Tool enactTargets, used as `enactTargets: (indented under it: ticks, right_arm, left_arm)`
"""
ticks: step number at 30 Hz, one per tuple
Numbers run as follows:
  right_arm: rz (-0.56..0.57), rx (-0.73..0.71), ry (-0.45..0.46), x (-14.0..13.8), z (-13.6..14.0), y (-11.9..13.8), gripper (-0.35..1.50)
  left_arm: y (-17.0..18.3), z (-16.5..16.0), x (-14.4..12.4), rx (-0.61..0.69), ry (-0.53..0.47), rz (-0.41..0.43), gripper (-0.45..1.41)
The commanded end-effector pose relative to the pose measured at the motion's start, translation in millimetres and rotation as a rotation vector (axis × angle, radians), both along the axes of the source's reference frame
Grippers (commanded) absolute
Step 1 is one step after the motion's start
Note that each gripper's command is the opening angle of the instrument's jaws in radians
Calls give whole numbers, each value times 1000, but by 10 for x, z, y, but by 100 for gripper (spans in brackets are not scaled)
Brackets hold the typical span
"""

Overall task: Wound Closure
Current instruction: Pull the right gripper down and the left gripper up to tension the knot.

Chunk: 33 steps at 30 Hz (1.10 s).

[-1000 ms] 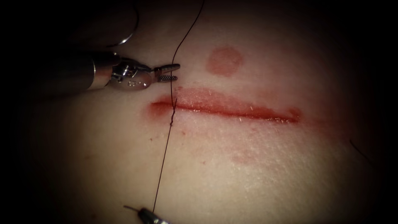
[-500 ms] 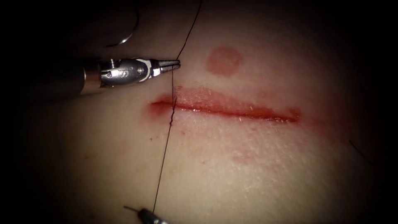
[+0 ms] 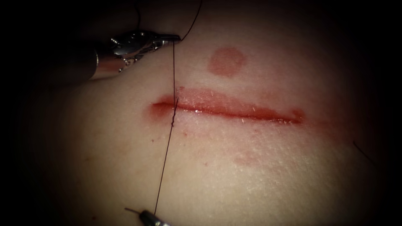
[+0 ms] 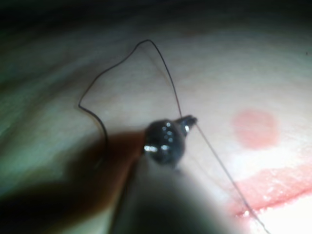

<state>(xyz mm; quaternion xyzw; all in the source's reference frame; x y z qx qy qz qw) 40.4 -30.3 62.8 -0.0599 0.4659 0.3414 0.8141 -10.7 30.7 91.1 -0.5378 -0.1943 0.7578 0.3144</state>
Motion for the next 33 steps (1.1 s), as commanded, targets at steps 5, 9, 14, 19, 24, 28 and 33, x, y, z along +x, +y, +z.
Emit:
enactTargets:
  ticks: [5,9,14,19,24,28,33]
  right_arm:
    - [-2,4,2,3,4,-7,-35]
    - [-1,5,-3,0,3,-8,-35]
    - [1,2,-2,-1,2,-8,-35]
    - [4,1,-6,-3,2,-9,-35]
    - [6,1,-7,-3,3,-9,-35]
    - [9,4,-5,0,4,-10,-35]
    - [9,3,-5,1,4,-11,-35]
  left_arm:
    - [31,27,-13,-3,22,-24,-35]
    - [47,37,-23,-1,38,-33,-35]
    - [51,43,-30,146,22,-73,-35]
    - [26,44,-24,473,-53,-81,-35]
    - [-8,33,-18,780,-177,-86,-35]
    - [-18,21,-17,1030,-314,-137,-35]
    - [0,11,-17,1420,-497,-251,-35]
